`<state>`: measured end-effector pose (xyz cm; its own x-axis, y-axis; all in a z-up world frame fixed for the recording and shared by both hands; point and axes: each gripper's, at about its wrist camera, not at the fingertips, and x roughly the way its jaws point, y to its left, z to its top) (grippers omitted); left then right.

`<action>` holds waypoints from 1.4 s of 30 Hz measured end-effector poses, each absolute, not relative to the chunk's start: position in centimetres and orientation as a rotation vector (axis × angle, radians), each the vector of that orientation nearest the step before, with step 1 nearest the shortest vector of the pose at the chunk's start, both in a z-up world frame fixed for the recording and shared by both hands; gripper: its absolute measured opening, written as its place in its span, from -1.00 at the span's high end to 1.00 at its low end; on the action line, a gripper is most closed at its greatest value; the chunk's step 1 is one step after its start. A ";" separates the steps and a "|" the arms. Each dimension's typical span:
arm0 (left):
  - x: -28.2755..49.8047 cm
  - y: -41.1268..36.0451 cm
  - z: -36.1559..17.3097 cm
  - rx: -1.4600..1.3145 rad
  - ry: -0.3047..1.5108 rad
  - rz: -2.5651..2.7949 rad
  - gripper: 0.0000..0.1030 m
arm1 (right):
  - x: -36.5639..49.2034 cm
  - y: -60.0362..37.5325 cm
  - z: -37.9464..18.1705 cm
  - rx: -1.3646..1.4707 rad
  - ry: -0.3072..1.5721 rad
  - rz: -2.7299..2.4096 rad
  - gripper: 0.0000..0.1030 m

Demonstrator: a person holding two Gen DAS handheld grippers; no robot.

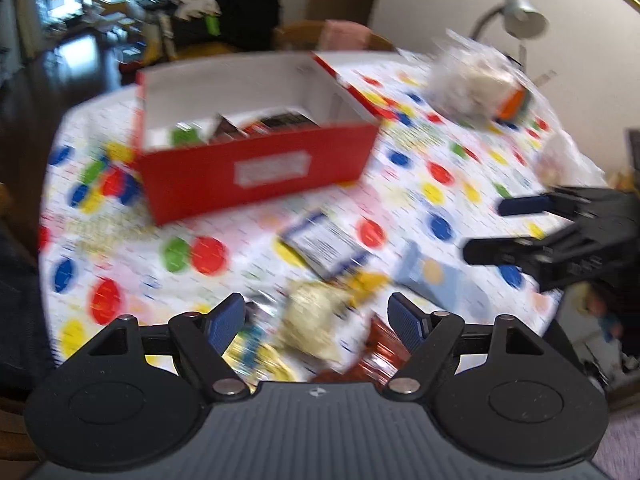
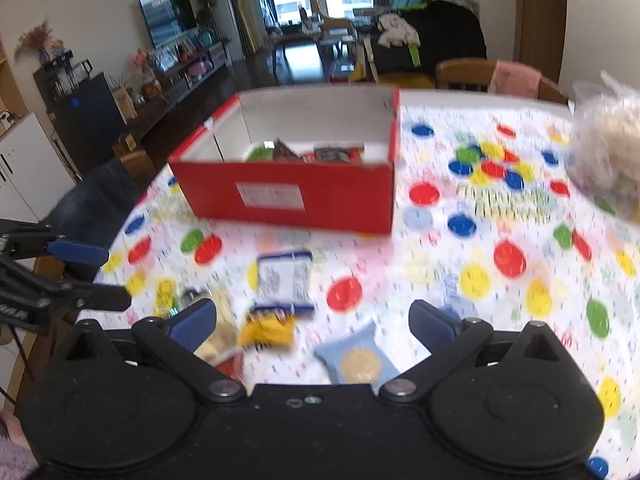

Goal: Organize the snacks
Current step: 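Withdraw both tools from the box toward the remaining snacks, then grasp the red Oreo bag with the left tool while the right tool grasps the light blue cookie packet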

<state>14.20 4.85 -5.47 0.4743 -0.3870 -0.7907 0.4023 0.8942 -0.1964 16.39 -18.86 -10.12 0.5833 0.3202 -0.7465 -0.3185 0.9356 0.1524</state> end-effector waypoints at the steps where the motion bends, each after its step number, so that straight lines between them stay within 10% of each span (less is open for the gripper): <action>1: 14.0 4.3 -5.9 0.027 0.971 -0.504 -0.52 | 16.3 -19.0 -10.7 -0.004 0.884 0.376 -1.00; 17: 11.5 -1.8 -10.2 0.281 1.016 -0.738 -0.52 | 17.5 -19.2 -16.5 -0.183 0.972 0.465 -0.90; 42: 12.3 -3.0 -12.9 0.400 1.036 -0.741 -0.19 | 19.5 -17.9 -19.0 -0.306 1.000 0.485 0.05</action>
